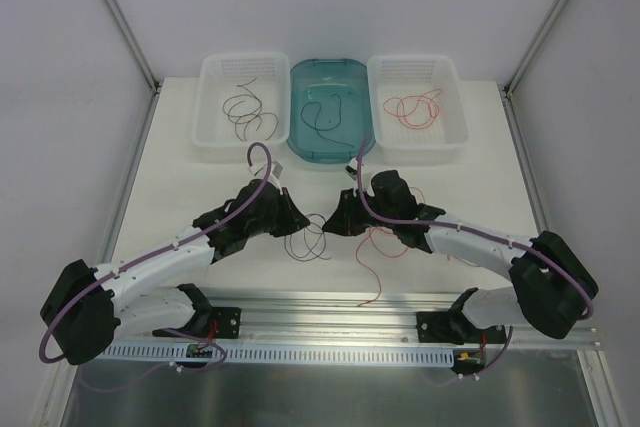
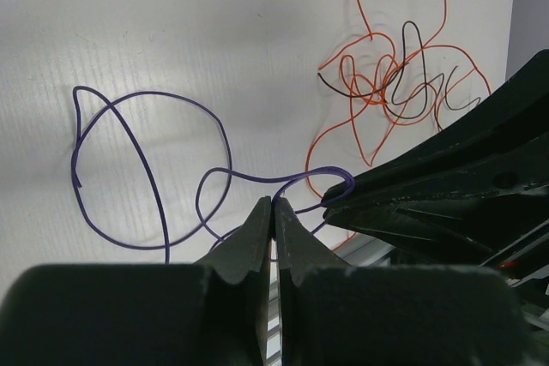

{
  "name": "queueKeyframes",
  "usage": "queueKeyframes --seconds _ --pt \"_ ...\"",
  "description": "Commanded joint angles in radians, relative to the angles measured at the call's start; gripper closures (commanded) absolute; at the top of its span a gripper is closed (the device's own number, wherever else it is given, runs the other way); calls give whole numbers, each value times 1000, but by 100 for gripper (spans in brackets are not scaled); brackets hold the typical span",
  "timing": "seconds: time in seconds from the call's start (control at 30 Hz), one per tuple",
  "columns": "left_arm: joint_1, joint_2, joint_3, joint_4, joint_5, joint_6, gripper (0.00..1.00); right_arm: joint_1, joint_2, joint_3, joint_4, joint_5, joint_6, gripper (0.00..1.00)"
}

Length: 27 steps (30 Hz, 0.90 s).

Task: Untangle the cables

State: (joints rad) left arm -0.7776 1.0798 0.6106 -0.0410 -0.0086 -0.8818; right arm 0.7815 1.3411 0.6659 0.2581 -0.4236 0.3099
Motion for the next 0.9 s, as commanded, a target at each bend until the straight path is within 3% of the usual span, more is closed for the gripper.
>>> queueKeyframes --seconds 0.0,0.27,0.47,0.8,0.87 --pt "3 -27 17 27 -11 -11 100 -2 -42 -11 27 -4 -15 86" --pt "4 -17 12 27 -25 -16 100 -4 -72 -5 -3 2 -28 99" --pt "8 -23 -20 26 -77 -45 100 -8 -129 -11 -55 63 -31 99" --pt "40 -78 -118 16 -142 -200 100 -18 -398 -115 -166 463 72 99" --pt "40 -86 -121 18 -145 -210 100 -11 -425 -144 -149 486 95 99"
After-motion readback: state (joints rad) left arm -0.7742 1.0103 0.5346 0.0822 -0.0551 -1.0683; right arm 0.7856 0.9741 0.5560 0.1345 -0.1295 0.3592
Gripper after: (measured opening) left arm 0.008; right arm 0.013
